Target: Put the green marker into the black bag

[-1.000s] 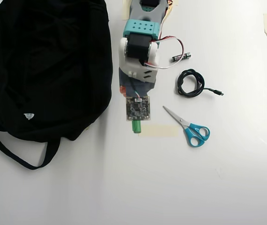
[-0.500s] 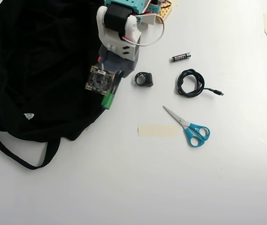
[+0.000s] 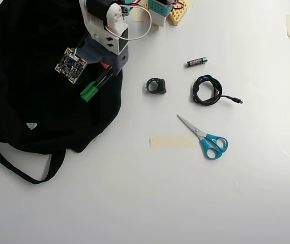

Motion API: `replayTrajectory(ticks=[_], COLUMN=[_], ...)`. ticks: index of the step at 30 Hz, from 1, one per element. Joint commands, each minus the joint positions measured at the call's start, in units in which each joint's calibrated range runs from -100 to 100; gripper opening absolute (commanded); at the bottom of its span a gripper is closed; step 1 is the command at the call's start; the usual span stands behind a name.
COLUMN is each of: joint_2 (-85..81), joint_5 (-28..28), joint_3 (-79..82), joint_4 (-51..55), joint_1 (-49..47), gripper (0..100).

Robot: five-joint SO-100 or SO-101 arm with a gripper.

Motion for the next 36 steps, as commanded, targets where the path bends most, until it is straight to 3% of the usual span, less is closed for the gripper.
replayTrajectory(ticks=[1,5,7,10,16,26,33,36], joint_2=[-3.1,-3.1,-2.5,-3.0,-2.0,12.5,14.5,14.5], joint_5=[-0.2,-1.1,-3.5,-11.5,-14.5,-12.3,-9.3,-9.1], joint_3=[0.2,0.6,0.6,1.5,2.0,5.5,5.6,5.7], joint_4=[1.3,1.2,1.2,1.1,-6.3,-26.4,-29.1,-28.5], joint_1=[2.0,4.6,6.3,9.0,20.2,30.1,35.3,33.2], gripper=[2,2,2,2,2,2,3,14])
